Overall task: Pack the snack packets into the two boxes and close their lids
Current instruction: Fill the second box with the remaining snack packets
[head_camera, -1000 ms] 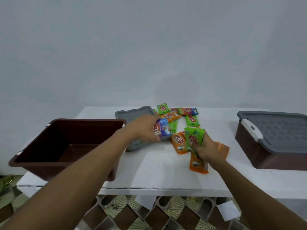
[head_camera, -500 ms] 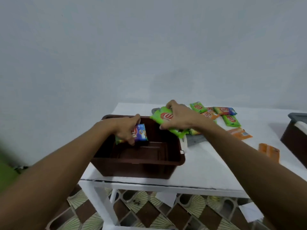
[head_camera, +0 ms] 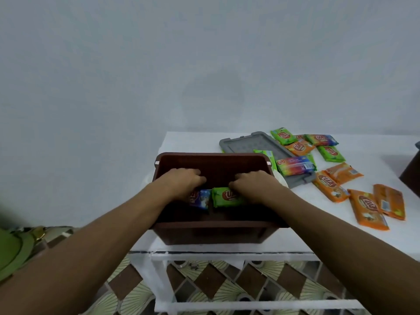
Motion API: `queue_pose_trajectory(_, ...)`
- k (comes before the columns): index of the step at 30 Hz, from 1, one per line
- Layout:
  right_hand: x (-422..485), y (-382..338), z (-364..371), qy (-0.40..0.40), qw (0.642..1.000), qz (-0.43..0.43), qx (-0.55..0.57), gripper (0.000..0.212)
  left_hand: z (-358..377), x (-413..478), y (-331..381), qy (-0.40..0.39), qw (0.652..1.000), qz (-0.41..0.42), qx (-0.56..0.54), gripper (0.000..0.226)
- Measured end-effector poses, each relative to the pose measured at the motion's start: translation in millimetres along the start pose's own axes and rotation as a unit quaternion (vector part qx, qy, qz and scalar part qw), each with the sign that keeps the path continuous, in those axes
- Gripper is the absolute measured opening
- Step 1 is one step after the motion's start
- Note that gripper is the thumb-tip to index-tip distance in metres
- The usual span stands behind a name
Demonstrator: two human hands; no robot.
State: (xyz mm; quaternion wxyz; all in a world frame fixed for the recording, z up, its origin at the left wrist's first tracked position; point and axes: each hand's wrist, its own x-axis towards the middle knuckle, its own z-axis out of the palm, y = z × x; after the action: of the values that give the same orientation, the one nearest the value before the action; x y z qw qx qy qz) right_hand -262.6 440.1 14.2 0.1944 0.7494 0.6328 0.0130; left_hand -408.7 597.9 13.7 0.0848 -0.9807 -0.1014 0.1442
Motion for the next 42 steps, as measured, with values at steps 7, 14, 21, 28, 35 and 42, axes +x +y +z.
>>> queue_pose_trajectory(7, 1.6, -4.4, 3.6, 0.030, 0.999, 0.006, -0.015, 0.038, 5.2, 3.6, -5.6, -0.042, 0.991, 0.099, -0.085, 0.032)
queue_pose_trajectory(14, 5.9, -7.8, 2.0, 0.016, 0.998, 0.066, -0.018, 0.024, 6.5, 3.3, 2.8, -0.048, 0.998, 0.013, 0.041, 0.041)
queue_pose_trajectory(21, -0.4, -10.2, -3.5, 0.007, 0.996, 0.067, -0.056, 0.018, 4.2, -0.4, 8.9, -0.041, 0.998, -0.027, 0.026, 0.037)
queue_pose_trajectory(28, -7.3, 0.3, -8.8, -0.020, 0.998, 0.041, -0.039, 0.023, -10.0, -3.9, 2.0, -0.045, 0.998, -0.048, 0.012, 0.048)
queue_pose_trajectory(35, -53.5, 96.1, -8.2, 0.189, 0.946, 0.056, 0.258, 0.028, -54.2, 19.9, 21.0, 0.123, 0.970, 0.053, -0.203, 0.030)
queue_pose_trajectory(42, -66.0, 178.4, 84.0, 0.042, 0.956, 0.178, 0.228, 0.052, -91.8, 80.5, 85.0, 0.243, 0.941, 0.078, -0.220, 0.028)
